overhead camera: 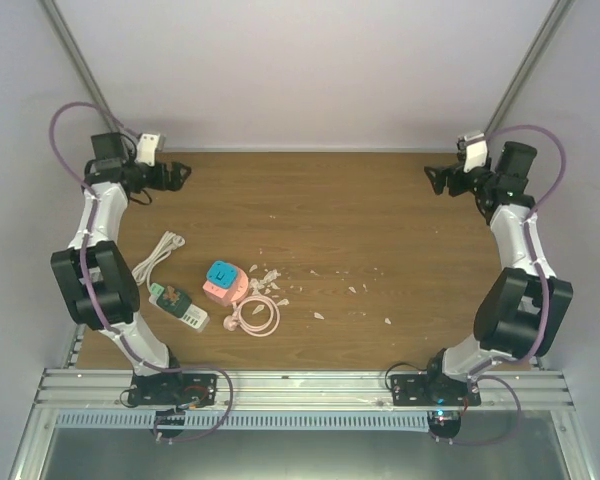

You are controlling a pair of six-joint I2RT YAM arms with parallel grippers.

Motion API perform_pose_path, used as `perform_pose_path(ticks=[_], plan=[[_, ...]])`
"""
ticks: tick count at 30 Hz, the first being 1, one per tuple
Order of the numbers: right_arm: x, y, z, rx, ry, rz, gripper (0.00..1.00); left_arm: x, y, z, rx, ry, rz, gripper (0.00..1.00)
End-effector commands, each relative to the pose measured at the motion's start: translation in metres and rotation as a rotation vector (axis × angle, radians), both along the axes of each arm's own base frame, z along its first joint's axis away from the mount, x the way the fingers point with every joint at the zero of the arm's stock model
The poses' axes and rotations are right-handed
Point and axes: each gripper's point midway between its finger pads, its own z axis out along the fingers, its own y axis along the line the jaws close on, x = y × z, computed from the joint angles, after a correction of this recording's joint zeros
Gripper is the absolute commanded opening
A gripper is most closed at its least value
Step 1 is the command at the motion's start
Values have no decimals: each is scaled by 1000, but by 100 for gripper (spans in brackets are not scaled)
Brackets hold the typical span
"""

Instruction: Pull the plug off the socket

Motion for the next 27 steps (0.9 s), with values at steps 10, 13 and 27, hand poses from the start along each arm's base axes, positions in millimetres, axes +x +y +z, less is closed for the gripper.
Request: perform_pose_path(ticks=[10,13,27], plan=[[-30,35,-6,28,-27,-57,100,-37,-69,2,45,-55,-128,99],[-35,42,-7,49,-27,-47,100,-47,-79,4,63,-65,-192,99],[-65,134,-42,27,55,235,100,-108,-76,-23,226,-16,-488,99]])
